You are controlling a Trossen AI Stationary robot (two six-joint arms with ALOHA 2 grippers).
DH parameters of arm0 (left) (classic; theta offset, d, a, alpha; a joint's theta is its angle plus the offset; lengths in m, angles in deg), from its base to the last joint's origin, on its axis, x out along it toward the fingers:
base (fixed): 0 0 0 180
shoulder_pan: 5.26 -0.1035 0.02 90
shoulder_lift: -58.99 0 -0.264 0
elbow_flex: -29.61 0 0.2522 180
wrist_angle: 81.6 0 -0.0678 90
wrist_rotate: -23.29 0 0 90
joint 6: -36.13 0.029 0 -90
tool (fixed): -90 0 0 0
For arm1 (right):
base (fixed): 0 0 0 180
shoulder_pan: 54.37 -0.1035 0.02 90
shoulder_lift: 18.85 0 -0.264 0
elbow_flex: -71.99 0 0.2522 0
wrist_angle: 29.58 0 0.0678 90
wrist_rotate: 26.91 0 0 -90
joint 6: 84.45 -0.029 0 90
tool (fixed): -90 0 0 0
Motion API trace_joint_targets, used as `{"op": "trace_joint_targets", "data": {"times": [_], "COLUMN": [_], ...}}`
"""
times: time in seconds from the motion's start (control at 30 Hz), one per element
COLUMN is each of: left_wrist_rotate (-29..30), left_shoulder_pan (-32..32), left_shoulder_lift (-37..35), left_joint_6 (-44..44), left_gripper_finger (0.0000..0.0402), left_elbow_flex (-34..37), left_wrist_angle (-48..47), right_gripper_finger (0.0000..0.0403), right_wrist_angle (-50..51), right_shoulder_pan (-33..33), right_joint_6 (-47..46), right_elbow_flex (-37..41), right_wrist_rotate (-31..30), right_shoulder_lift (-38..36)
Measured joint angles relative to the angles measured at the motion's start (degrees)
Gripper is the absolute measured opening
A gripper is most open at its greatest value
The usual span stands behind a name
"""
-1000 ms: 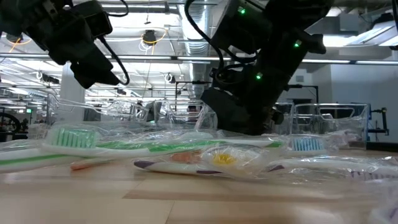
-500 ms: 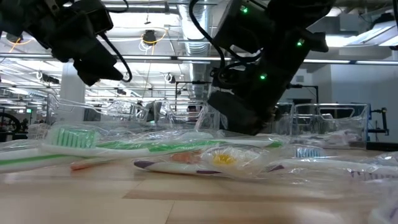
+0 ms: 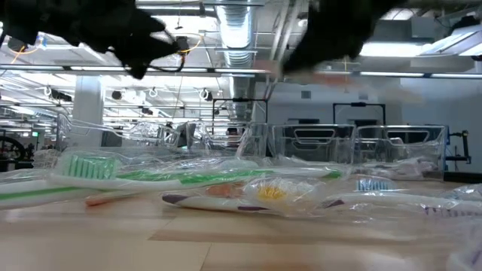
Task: Pick & Place Toothbrushes
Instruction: Put the orange toothbrush into the middle left transparent bin
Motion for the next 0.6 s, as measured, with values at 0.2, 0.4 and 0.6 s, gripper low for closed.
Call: {"op": "trace_joint_targets", "data": {"times": [0.2, 0.4, 0.6], "left_wrist_rotate": [0.16, 0.50, 0.46], "left_shoulder_pan": [1.39, 1.33, 1.33], "left_shoulder_lift": [14.23, 24.34, 29.09], "left_joint_6": [9.77, 12.63, 13.36], "left_gripper_finger": [0.0177, 0.0192, 0.0233], "left_elbow_flex": [0.00, -1.22, -6.07], "left_wrist_angle": [24.64, 40.05, 40.69], "right_gripper_finger": [0.0011, 0.0011, 0.0011], "right_wrist_angle": [-14.53, -18.28, -18.18], "right_shoulder_pan": [-5.42, -6.10, -4.80], "right_joint_6": [16.00, 20.55, 20.55], "right_elbow_flex": [-0.01, -0.07, -0.07], "right_wrist_rotate": [-2.78, -2.69, -0.99], "right_shoulder_lift": [-1.43, -1.62, -1.62]}}
